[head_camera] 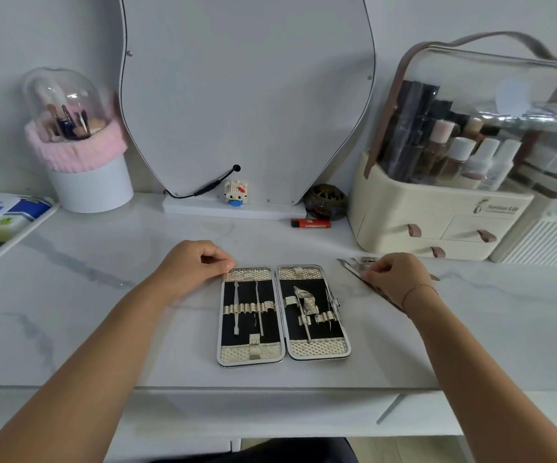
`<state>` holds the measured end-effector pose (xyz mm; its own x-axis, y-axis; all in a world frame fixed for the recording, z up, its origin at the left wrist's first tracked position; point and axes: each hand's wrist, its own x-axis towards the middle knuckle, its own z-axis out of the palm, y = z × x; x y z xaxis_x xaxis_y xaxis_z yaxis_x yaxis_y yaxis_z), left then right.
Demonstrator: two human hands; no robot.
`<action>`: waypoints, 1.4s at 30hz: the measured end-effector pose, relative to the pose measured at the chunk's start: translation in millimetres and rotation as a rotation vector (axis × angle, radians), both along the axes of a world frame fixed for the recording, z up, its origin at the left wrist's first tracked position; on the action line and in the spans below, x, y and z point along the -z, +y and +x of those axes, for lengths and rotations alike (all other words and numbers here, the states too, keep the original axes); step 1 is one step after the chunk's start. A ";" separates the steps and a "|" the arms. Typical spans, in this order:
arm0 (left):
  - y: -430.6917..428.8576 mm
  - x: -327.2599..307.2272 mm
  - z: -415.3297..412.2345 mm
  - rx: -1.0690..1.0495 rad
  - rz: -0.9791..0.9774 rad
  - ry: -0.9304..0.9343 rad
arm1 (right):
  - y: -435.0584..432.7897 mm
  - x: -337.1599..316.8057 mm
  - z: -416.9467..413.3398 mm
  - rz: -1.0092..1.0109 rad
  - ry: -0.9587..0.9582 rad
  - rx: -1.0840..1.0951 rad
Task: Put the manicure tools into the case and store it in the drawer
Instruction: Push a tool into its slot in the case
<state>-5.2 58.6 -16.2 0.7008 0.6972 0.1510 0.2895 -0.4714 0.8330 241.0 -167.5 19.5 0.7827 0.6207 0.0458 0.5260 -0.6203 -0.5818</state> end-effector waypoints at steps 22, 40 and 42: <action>0.8 -3.0 -1.1 0.008 0.023 0.054 | 84.5 -20.1 -64.9 -0.036 0.399 -0.544; -0.1 -4.6 -0.4 0.027 0.051 0.059 | 95.1 -20.5 -64.6 -0.100 0.420 -0.552; -0.3 -4.7 -0.4 0.027 0.054 0.062 | 94.9 -17.9 -67.6 -0.082 0.391 -0.541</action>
<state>-5.6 58.2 -11.5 0.7282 0.6702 0.1432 0.3266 -0.5231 0.7872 173.3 -72.6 37.5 0.3101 0.9194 -0.2419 0.5349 -0.3791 -0.7551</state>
